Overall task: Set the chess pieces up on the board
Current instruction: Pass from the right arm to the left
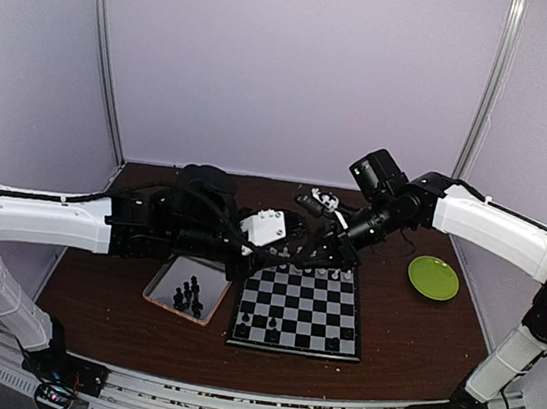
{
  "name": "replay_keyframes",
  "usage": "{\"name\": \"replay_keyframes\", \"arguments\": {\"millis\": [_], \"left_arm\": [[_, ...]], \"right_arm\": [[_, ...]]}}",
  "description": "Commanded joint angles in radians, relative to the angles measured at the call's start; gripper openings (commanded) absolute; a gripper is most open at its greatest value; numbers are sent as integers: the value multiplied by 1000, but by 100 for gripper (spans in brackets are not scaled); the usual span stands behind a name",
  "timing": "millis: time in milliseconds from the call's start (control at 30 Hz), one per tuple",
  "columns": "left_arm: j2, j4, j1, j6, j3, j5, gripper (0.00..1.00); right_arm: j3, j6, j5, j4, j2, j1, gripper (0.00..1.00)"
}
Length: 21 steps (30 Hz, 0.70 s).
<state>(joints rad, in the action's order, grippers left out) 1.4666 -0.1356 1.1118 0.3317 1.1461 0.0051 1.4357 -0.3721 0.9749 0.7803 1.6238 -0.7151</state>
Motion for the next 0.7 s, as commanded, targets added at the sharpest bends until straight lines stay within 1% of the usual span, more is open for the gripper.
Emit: {"name": "replay_keyframes", "arguments": {"millis": [0, 200, 433, 667], "left_arm": [[17, 11, 17, 71, 50, -34, 32], [22, -1, 19, 71, 60, -11, 31], [28, 4, 29, 72, 62, -24, 28], [41, -4, 34, 75, 77, -17, 18]], "right_arm": [[4, 22, 55, -9, 7, 6, 11], [-3, 28, 51, -18, 8, 8, 11], [-4, 31, 47, -21, 15, 12, 11], [-10, 27, 38, -20, 21, 12, 11]]}}
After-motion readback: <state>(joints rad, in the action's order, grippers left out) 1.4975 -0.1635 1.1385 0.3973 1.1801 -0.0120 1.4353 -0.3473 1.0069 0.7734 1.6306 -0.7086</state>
